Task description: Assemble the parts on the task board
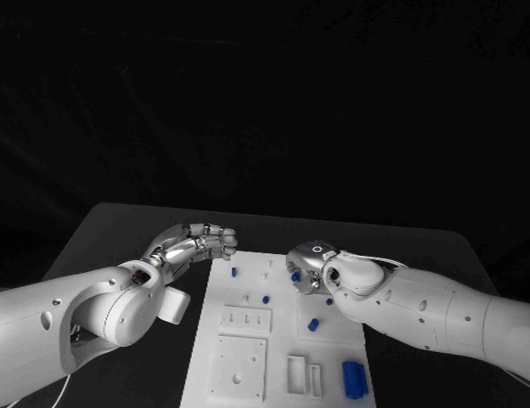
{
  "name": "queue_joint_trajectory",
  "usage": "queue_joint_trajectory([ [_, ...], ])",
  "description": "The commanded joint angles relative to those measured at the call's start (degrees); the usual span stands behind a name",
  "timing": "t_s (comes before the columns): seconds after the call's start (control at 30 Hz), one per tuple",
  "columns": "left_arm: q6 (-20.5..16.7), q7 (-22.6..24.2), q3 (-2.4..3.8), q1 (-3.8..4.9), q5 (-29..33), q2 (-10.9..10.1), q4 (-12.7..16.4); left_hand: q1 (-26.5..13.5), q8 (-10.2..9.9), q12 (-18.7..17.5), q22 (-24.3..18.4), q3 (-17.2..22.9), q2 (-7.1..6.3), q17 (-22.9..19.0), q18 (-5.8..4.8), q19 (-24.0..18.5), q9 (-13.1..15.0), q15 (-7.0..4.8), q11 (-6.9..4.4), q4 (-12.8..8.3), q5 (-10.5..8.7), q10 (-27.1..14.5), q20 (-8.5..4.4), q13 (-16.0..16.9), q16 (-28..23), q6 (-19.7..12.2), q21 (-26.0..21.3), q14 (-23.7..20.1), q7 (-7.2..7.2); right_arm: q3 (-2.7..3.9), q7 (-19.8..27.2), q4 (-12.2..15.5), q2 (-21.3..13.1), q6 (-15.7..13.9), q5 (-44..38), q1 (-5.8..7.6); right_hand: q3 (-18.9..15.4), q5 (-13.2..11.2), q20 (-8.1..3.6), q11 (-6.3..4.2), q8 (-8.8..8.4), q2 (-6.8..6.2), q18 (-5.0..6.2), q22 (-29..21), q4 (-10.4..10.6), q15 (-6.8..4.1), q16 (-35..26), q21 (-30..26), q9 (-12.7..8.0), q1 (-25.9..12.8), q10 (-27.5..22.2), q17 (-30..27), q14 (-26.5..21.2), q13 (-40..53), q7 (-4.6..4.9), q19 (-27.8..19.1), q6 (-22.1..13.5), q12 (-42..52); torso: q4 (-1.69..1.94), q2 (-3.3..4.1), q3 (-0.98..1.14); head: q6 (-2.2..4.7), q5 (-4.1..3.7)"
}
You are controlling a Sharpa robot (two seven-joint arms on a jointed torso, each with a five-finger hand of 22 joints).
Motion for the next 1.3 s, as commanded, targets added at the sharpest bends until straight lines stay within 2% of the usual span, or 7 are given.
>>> queue_joint_trajectory([
  [0.03,0.39,0.21,0.05,0.12,0.30,0.07,0.32,-0.46,-0.28,-0.33,1.13,0.03,0.10,-0.07,0.56,-0.23,-0.10,-0.10,0.36,-0.37,-0.21,-0.21,0.18,-0.07,-0.28,-0.21,-0.39,-0.42,1.52,-0.11,-0.48,-0.08,0.01,1.08,-2.27,-0.15,0.74,-0.28,-1.33,-0.19,0.37,0.25,2.43,1.00,-0.05,-0.41,0.32,0.24,0.16,0.71,0.76,-0.12,-0.12,0.26,-0.26,0.87,0.70,0.30,-0.08,0.24,-0.03,0.24,0.10],
  [0.27,0.44,0.19,0.05,0.12,0.30,0.13,0.30,-0.50,-0.31,-0.38,1.14,0.04,0.11,-0.08,0.55,-0.26,-0.11,-0.09,0.38,-0.39,-0.23,-0.21,0.19,-0.07,-0.31,-0.22,-0.41,-0.44,1.53,-0.11,-0.71,0.05,0.01,0.13,-2.28,-0.16,1.95,-0.30,-1.31,-0.82,1.16,0.92,2.43,1.11,0.04,-1.01,0.45,0.54,0.60,0.84,2.67,-0.42,-0.20,0.91,-0.87,0.72,2.14,0.97,-0.07,0.57,-0.12,0.56,0.13],
  [0.43,0.41,0.16,0.05,0.12,0.30,0.07,0.06,-0.52,-0.32,-0.40,1.14,0.06,0.12,-0.08,0.54,-0.28,-0.11,-0.09,0.38,-0.41,-0.24,-0.21,0.19,-0.07,-0.32,-0.23,-0.41,-0.45,1.54,-0.11,-1.78,0.28,-0.05,-1.19,-3.38,-0.16,3.11,-0.30,-1.35,-1.91,2.42,2.55,2.43,1.20,-0.22,-2.08,0.55,0.96,1.35,1.05,5.46,-0.66,-0.21,2.17,-1.93,0.48,4.49,2.27,-0.12,0.68,-0.11,0.60,0.14],
  [0.53,0.38,0.16,0.05,0.12,0.29,0.07,-0.04,-0.52,-0.33,-0.41,1.14,0.07,0.12,-0.08,0.54,-0.28,-0.11,-0.09,0.38,-0.42,-0.25,-0.21,0.20,-0.07,-0.33,-0.23,-0.42,-0.45,1.54,-0.11,-2.55,0.40,-0.16,-2.24,-3.84,-0.16,3.89,-0.30,-1.42,-2.16,2.66,3.01,2.43,1.24,-0.83,-2.33,0.72,1.28,1.63,1.45,5.93,-0.70,-0.15,2.65,-2.17,0.41,4.97,2.43,-0.11,0.74,-0.14,0.69,0.10],
  [0.9,0.31,0.14,0.05,0.12,0.29,0.05,-0.19,-0.53,-0.34,-0.45,1.15,0.10,0.12,-0.09,0.54,-0.30,-0.12,-0.09,0.37,-0.47,-0.26,-0.20,0.20,-0.06,-0.35,-0.22,-0.43,-0.46,1.54,-0.10,-4.08,1.67,-0.71,-7.83,-4.06,-0.17,5.21,-0.30,-1.56,-2.67,3.05,2.93,2.43,1.25,-1.81,-2.84,1.41,2.59,2.36,1.80,6.92,-0.64,-0.11,4.12,-2.59,0.58,5.96,2.70,-0.15,0.94,-0.24,0.96,0.21],
  [1.07,0.17,0.17,0.05,0.12,0.32,0.11,-0.32,-0.55,-0.35,-0.48,1.15,0.11,0.12,-0.09,0.53,-0.31,-0.12,-0.10,0.36,-0.50,-0.27,-0.20,0.20,-0.06,-0.36,-0.22,-0.43,-0.47,1.54,0.00,-4.65,2.55,-0.37,-12.20,-3.75,-0.15,5.38,-0.30,-1.63,-2.74,3.13,2.74,2.43,1.22,-1.86,-2.92,1.50,2.82,2.51,1.83,7.02,-0.66,-0.16,4.39,-2.69,0.57,6.21,2.67,-0.14,0.99,-0.28,1.30,0.18],
  [1.3,0.20,0.20,0.05,0.12,0.33,0.79,-0.52,-0.61,-0.36,-0.51,1.16,0.13,0.14,-0.10,0.52,-0.32,-0.12,-0.11,0.34,-0.50,-0.28,-0.18,0.21,-0.06,-0.38,-0.20,-0.43,-0.47,1.55,0.36,-4.50,0.89,1.93,-13.52,-2.73,-0.13,5.44,-0.31,-1.69,-2.78,3.17,2.73,2.43,1.21,-1.82,-2.96,1.57,2.98,2.60,1.80,7.09,-0.67,-0.17,4.58,-2.75,0.60,6.35,2.65,0.05,1.09,-0.33,1.78,0.03],
])
